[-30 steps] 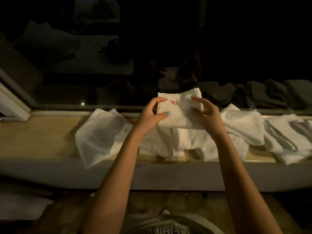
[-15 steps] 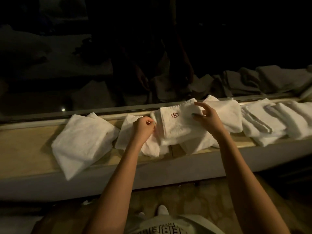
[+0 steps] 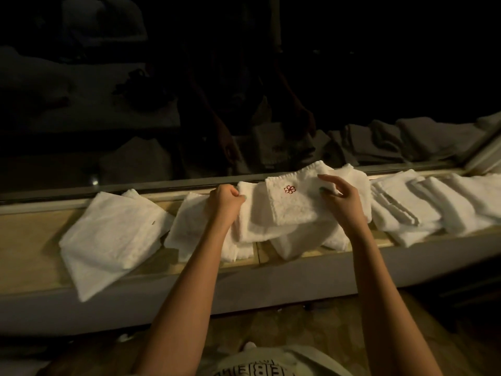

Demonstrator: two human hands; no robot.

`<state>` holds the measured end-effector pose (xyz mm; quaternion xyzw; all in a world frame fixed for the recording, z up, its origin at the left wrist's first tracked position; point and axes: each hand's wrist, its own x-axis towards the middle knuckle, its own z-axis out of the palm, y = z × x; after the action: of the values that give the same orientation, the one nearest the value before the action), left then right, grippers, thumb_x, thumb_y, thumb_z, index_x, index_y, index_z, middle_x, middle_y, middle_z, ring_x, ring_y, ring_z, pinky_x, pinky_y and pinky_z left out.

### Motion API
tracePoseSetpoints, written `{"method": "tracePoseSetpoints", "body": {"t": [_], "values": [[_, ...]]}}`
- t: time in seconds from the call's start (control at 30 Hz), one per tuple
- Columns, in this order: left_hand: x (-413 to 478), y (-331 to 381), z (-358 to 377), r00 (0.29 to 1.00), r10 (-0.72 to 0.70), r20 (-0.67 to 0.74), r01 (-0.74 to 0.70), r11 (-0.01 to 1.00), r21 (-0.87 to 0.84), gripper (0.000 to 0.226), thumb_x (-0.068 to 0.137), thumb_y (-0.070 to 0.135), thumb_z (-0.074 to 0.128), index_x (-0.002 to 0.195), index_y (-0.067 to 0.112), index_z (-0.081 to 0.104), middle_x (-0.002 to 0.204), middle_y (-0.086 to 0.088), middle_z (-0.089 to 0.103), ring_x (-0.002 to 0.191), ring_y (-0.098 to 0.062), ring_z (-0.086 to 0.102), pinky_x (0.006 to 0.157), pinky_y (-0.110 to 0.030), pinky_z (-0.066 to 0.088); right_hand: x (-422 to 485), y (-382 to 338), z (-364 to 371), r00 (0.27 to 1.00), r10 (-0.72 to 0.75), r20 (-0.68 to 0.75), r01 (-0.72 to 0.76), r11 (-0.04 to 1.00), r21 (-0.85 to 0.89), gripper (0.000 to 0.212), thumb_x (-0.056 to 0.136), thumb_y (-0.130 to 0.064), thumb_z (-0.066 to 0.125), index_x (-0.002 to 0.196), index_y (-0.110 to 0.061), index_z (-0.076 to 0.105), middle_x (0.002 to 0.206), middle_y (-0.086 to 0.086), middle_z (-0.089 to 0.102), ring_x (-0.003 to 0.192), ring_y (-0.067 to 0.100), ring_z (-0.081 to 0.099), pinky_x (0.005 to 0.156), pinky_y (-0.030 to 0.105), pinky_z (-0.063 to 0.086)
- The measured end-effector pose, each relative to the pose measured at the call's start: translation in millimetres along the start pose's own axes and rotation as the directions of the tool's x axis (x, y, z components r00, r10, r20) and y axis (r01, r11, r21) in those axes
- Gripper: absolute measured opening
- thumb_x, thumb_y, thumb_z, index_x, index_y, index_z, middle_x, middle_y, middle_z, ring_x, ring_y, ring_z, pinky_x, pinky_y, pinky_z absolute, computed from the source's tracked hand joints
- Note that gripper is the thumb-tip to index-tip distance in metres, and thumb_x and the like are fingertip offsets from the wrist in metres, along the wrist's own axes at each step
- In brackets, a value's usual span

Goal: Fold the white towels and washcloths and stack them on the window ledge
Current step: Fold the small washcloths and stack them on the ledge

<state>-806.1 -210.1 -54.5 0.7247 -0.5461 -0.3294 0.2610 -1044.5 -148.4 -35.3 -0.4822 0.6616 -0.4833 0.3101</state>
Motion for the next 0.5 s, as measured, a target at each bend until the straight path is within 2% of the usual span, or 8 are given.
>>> {"method": "tracePoseSetpoints", "body": {"t": [0.07, 0.13, 0.2, 0.27, 0.33, 0.43, 0.5], "values": [[0, -5, -7, 0.999, 0.041, 0.016, -0.039, 0.994, -0.106, 0.013, 0.08, 0.022, 0.071, 0.076, 0.019, 0.059, 0.083, -0.005, 0.064, 0.083, -0.025, 0.06, 0.07, -0.028, 0.044, 0, 1, -7, 0.999, -0.001, -0.048, 0.001, 1.0, -0.015, 0.031, 0.093, -0.002, 0.054, 0.116, -0.02, 0.064, 0.11, 0.0, 0.062, 0.09, 0.005, 0.059, 0.071, 0.017, 0.05], [-2, -14, -21, 0.997, 0.072, 0.028, -0.066, 0.979, -0.191, 0.007, 0.085, 0.017, 0.065, 0.085, 0.013, 0.059, 0.081, -0.005, 0.059, 0.075, -0.02, 0.054, 0.059, -0.026, 0.04, 3, 3, -12, 0.997, -0.006, -0.071, -0.001, 0.995, -0.102, 0.029, 0.092, -0.004, 0.056, 0.115, -0.02, 0.064, 0.106, 0.004, 0.062, 0.086, 0.015, 0.059, 0.071, 0.029, 0.049], [-2, -26, -37, 0.996, 0.077, 0.037, -0.064, 0.961, -0.27, 0.006, 0.088, 0.014, 0.062, 0.088, 0.01, 0.059, 0.08, -0.009, 0.058, 0.072, -0.02, 0.052, 0.057, -0.027, 0.037, 8, 5, -13, 0.997, -0.025, -0.071, 0.008, 0.972, -0.236, 0.027, 0.089, -0.007, 0.061, 0.114, -0.017, 0.066, 0.11, 0.011, 0.061, 0.093, 0.026, 0.061, 0.078, 0.035, 0.049], [-2, -36, -57, 0.998, 0.044, 0.038, -0.03, 0.954, -0.298, 0.006, 0.089, 0.013, 0.059, 0.087, 0.007, 0.059, 0.079, -0.011, 0.058, 0.072, -0.022, 0.051, 0.059, -0.029, 0.037, 11, 1, -7, 0.992, -0.085, -0.098, 0.046, 0.935, -0.351, 0.028, 0.086, -0.007, 0.064, 0.113, -0.014, 0.067, 0.116, 0.015, 0.059, 0.104, 0.03, 0.058, 0.088, 0.035, 0.046], [0, -50, -75, 0.998, 0.005, 0.057, 0.013, 0.954, -0.3, 0.01, 0.089, 0.014, 0.057, 0.08, 0.009, 0.06, 0.076, -0.01, 0.058, 0.074, -0.023, 0.052, 0.065, -0.031, 0.039, 11, -9, 6, 0.98, -0.172, -0.103, 0.119, 0.913, -0.39, 0.029, 0.084, -0.006, 0.065, 0.112, -0.012, 0.068, 0.117, 0.015, 0.059, 0.11, 0.032, 0.053, 0.093, 0.035, 0.042], [-1, -70, -88, 0.992, -0.036, 0.118, 0.072, 0.945, -0.319, 0.011, 0.089, 0.014, 0.057, 0.08, 0.013, 0.062, 0.085, -0.012, 0.064, 0.082, -0.025, 0.057, 0.079, -0.042, 0.049, 6, -29, 33, 0.961, -0.278, -0.009, 0.256, 0.899, -0.354, 0.025, 0.087, -0.005, 0.064, 0.112, -0.009, 0.068, 0.114, 0.011, 0.062, 0.106, 0.026, 0.057, 0.088, 0.028, 0.045], [-3, -74, -87, 0.994, -0.055, 0.096, 0.086, 0.927, -0.364, 0.007, 0.089, 0.017, 0.061, 0.095, 0.013, 0.061, 0.1, -0.016, 0.064, 0.09, -0.028, 0.059, 0.087, -0.046, 0.051, 4, -39, 53, 0.954, -0.28, 0.105, 0.298, 0.913, -0.279, 0.025, 0.089, -0.005, 0.063, 0.113, -0.009, 0.068, 0.113, 0.008, 0.064, 0.101, 0.02, 0.062, 0.082, 0.02, 0.047]]}}
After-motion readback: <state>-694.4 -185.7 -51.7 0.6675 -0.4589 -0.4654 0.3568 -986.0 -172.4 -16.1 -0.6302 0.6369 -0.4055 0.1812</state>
